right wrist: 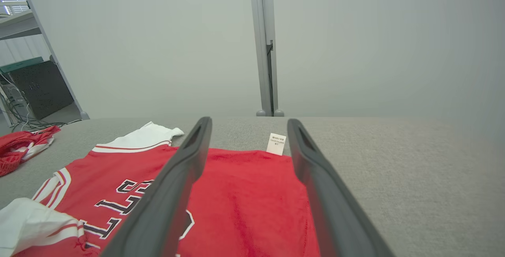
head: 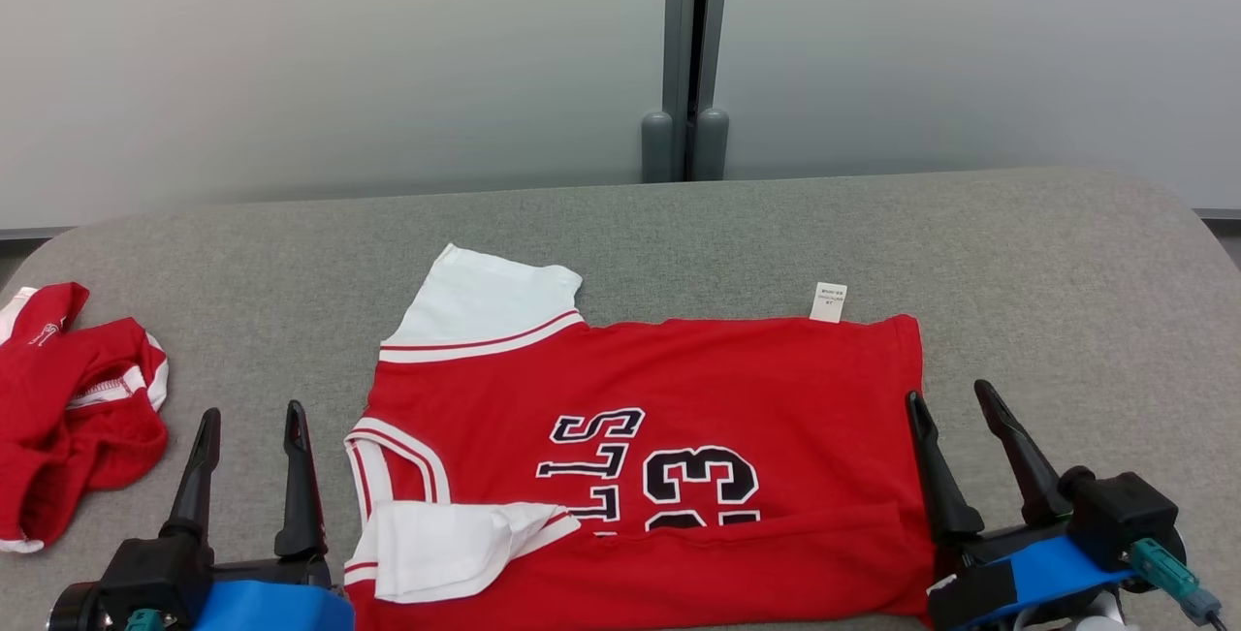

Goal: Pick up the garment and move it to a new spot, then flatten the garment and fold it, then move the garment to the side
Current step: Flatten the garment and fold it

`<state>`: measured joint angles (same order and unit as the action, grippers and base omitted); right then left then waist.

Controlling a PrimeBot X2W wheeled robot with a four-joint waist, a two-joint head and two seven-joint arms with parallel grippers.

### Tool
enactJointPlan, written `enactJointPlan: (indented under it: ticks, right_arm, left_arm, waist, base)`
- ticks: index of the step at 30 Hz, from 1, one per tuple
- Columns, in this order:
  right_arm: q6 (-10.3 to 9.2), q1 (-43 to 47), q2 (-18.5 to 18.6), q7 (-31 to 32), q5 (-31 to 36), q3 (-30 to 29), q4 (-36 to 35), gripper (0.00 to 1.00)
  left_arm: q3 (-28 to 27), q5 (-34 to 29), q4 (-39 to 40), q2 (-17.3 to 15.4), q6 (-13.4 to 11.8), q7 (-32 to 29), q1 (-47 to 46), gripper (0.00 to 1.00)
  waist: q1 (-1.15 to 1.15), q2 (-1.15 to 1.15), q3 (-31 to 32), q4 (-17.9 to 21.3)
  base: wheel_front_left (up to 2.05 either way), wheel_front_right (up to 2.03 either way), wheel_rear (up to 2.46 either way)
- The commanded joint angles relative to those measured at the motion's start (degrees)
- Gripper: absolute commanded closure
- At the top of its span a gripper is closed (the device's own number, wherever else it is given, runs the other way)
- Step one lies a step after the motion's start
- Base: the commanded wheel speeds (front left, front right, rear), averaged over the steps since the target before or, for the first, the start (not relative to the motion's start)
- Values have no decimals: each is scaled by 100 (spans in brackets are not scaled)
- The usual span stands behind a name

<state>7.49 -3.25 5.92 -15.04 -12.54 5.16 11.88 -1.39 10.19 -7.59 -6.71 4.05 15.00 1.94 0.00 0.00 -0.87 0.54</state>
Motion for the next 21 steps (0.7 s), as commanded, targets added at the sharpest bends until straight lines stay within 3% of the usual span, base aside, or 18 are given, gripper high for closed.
enactJointPlan:
  ticks: [1,21]
  right_arm:
    - [1,-34,-47,-17,34,-75,-19,0]
    - [1,355,-297,-18,467,-455,82,0]
  left_arm:
    - [-50,-64,-27,39,28,24,-87,0]
    - [-57,-715,-755,159,186,23,-191,0]
  waist:
    - [0,0,6,-6]
    - [0,0,54,18]
  base:
    - [0,0,0]
    - [0,0,0]
